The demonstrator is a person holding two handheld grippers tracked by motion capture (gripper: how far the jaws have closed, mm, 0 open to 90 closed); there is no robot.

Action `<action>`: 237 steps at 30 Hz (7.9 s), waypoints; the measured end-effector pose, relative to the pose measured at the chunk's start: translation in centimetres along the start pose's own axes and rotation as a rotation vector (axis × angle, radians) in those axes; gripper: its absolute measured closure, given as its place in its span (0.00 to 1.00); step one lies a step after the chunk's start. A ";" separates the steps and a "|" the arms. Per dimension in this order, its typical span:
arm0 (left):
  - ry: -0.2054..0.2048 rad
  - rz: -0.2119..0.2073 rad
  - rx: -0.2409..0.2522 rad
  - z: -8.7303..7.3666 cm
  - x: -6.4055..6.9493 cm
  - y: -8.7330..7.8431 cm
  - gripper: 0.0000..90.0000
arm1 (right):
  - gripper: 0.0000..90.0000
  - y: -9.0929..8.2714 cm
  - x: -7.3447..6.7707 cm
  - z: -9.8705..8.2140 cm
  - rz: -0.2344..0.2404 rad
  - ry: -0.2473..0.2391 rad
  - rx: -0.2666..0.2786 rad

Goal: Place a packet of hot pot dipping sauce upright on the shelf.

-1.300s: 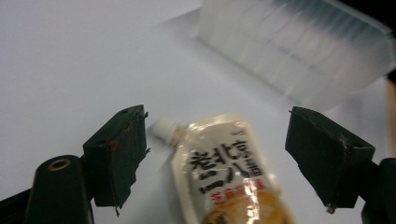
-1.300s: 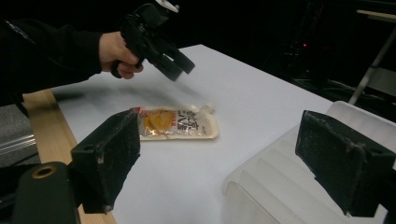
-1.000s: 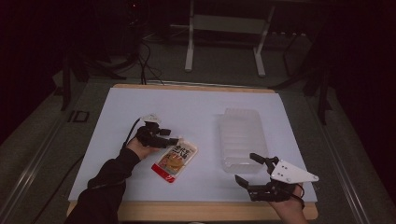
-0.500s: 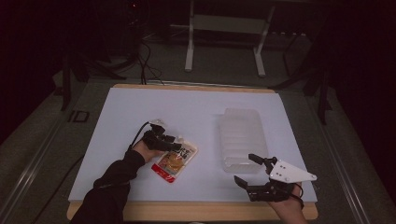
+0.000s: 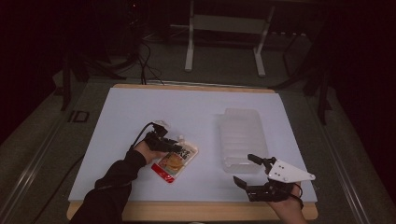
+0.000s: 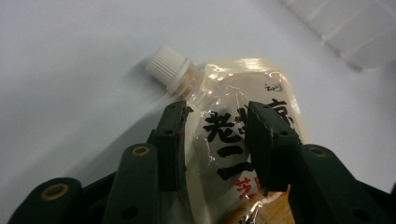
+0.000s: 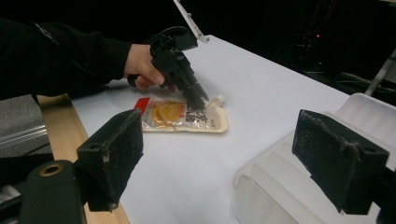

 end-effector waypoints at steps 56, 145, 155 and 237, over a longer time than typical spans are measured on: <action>0.169 0.056 0.125 2.3 6.5 -7.2 1.00 | 0.22 0.0 0.1 0.0 0.001 0.016 -0.008; 0.286 -0.234 0.422 8.1 17.9 -7.3 1.00 | 0.98 5.5 2.3 3.8 0.304 0.036 -0.122; 0.262 -0.267 0.467 8.5 17.8 -7.8 1.00 | 1.00 5.2 2.1 5.4 0.297 -0.001 -0.117; 0.124 0.001 0.500 -0.6 8.9 -10.4 0.02 | 1.00 4.5 12.0 7.1 0.302 -0.097 -0.308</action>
Point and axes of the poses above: each handheld gripper's, and its own axes: y roughly forward along the jaws, z roughly out of its top, x roughly to its right, the point moved 6 cm from there along y, roughly forward along the jaws, and after that the axes turned 14 degrees about x, right-handed, at the moved point
